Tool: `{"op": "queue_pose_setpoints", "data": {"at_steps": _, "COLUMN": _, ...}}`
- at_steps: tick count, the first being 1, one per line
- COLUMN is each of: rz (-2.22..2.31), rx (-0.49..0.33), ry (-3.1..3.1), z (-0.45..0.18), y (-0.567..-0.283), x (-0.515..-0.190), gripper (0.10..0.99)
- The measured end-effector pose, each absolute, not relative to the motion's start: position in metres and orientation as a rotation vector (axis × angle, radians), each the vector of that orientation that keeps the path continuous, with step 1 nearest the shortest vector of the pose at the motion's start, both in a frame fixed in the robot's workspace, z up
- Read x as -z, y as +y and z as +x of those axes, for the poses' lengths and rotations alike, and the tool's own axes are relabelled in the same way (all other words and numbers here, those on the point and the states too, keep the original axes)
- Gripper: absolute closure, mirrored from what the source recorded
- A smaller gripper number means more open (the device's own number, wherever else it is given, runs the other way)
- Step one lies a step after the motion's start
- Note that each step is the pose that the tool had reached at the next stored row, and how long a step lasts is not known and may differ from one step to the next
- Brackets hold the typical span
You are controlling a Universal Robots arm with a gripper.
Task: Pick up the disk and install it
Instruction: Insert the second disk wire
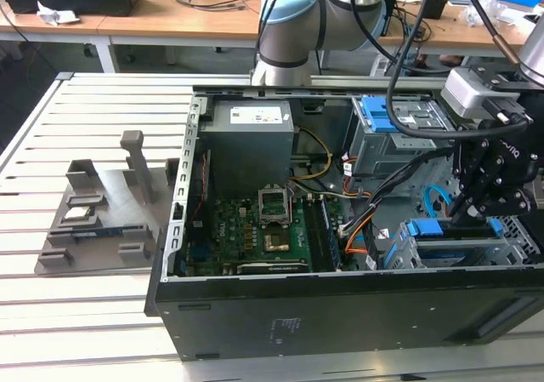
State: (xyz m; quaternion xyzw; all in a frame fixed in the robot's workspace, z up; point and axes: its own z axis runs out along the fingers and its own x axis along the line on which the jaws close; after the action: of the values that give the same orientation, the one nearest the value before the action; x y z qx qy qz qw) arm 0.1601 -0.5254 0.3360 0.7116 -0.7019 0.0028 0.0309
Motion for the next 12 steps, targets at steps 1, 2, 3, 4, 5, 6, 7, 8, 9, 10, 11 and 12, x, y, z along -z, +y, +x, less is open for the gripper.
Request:
{"op": "queue_pose_setpoints", "data": {"at_steps": 1, "rz": 2.193, "rx": -0.008, "ry": -2.163, "z": 0.160, "y": -0.525, "x": -0.336, "gripper": 0.925}}
{"op": "queue_pose_setpoints", "data": {"at_steps": 2, "rz": 2.193, "rx": -0.009, "ry": -2.163, "z": 0.160, "y": -0.525, "x": -0.336, "gripper": 0.925}}
{"op": "queue_pose_setpoints", "data": {"at_steps": 3, "rz": 2.193, "rx": -0.009, "ry": -2.163, "z": 0.160, "y": -0.525, "x": -0.336, "gripper": 0.925}}
{"op": "queue_pose_setpoints", "data": {"at_steps": 4, "rz": 2.193, "rx": -0.009, "ry": -2.163, "z": 0.160, "y": -0.525, "x": -0.336, "gripper": 0.914}}
{"op": "queue_pose_setpoints", "data": {"at_steps": 5, "rz": 2.194, "rx": -0.007, "ry": -2.163, "z": 0.160, "y": -0.525, "x": -0.335, "gripper": 0.914}}
{"op": "queue_pose_setpoints", "data": {"at_steps": 6, "rz": 2.193, "rx": -0.008, "ry": -2.163, "z": 0.160, "y": -0.525, "x": -0.337, "gripper": 0.851}}
{"op": "queue_pose_setpoints", "data": {"at_steps": 7, "rz": 2.192, "rx": -0.009, "ry": -2.162, "z": 0.160, "y": -0.525, "x": -0.341, "gripper": 0.851}}
{"op": "queue_pose_setpoints", "data": {"at_steps": 8, "rz": 2.192, "rx": -0.010, "ry": -2.162, "z": 0.160, "y": -0.523, "x": -0.348, "gripper": 0.851}}
{"op": "queue_pose_setpoints", "data": {"at_steps": 9, "rz": 2.191, "rx": -0.012, "ry": -2.161, "z": 0.160, "y": -0.522, "x": -0.356, "gripper": 0.867}}
{"op": "queue_pose_setpoints", "data": {"at_steps": 10, "rz": 2.190, "rx": -0.013, "ry": -2.161, "z": 0.160, "y": -0.521, "x": -0.366, "gripper": 0.929}}
{"op": "queue_pose_setpoints", "data": {"at_steps": 11, "rz": 2.190, "rx": -0.015, "ry": -2.160, "z": 0.160, "y": -0.520, "x": -0.377, "gripper": 0.980}}
{"op": "queue_pose_setpoints", "data": {"at_steps": 12, "rz": 2.190, "rx": -0.015, "ry": -2.160, "z": 0.160, "y": -0.520, "x": -0.382, "gripper": 0.980}}
